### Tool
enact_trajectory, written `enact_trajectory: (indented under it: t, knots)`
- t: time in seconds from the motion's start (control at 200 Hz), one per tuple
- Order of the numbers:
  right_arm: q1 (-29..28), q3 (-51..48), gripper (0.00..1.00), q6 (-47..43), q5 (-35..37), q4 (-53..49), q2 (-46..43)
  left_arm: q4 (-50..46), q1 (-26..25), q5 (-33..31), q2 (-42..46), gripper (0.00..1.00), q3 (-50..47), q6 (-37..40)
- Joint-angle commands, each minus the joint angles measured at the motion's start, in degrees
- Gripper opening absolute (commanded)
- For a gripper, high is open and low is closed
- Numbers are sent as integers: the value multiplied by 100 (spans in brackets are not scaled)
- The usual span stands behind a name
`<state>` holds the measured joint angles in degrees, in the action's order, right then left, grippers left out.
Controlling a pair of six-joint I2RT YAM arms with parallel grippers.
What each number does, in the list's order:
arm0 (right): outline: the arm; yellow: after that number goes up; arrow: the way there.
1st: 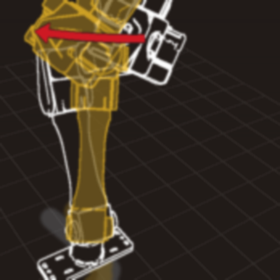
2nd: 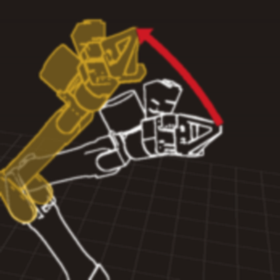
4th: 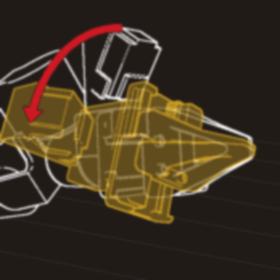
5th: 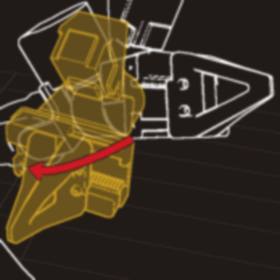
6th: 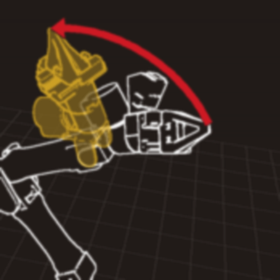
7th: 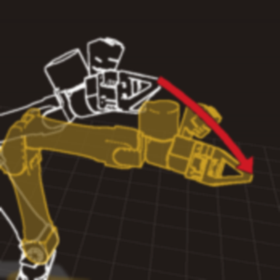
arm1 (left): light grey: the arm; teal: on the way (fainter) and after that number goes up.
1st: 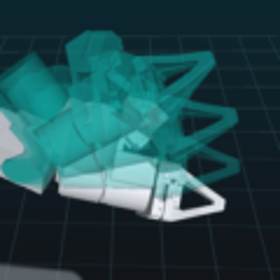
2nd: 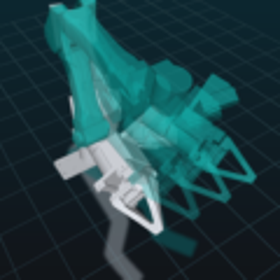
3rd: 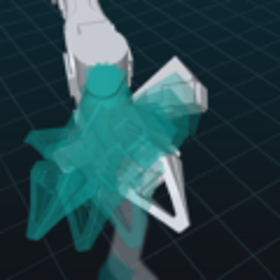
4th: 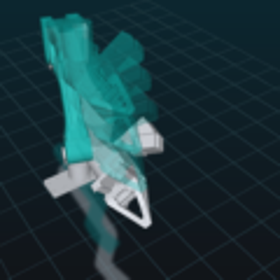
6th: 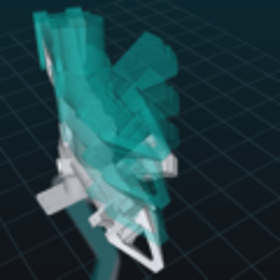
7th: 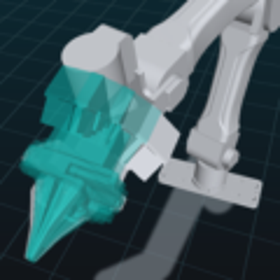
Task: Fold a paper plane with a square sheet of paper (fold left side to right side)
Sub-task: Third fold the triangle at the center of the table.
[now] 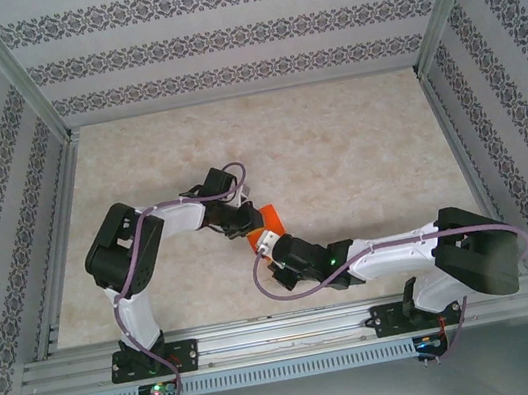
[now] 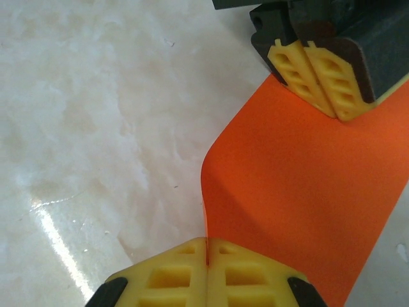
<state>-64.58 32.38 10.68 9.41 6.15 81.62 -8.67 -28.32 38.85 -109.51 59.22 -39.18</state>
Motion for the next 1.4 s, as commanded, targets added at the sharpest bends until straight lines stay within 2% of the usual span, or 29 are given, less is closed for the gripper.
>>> enact_trajectory:
  t: [0.0, 0.26, 0.495, 0.914, 1.029, 1.394]
  knots:
    - [117, -79, 0, 353, -444, -232, -12, -280, -85, -105, -136, 12, 125, 336]
    - [537, -290, 0, 880, -1198, -295, -264, -371, -193, -184, -307, 10, 85, 622]
    - [1187, -478, 0, 1239, -1896, -129, -489, -448, -284, -177, -373, 9, 163, 924]
    - [2305, -513, 0, 2131, -3314, 284, -125, -660, -412, -31, -586, 7, 540, 1560]
    - [2442, -494, 0, 2232, -3394, 299, -10, -798, -442, -22, -662, 7, 702, 1753]
    - [2585, -478, 0, 2232, -2998, 182, 86, -899, -482, 34, -769, 6, 858, 1895]
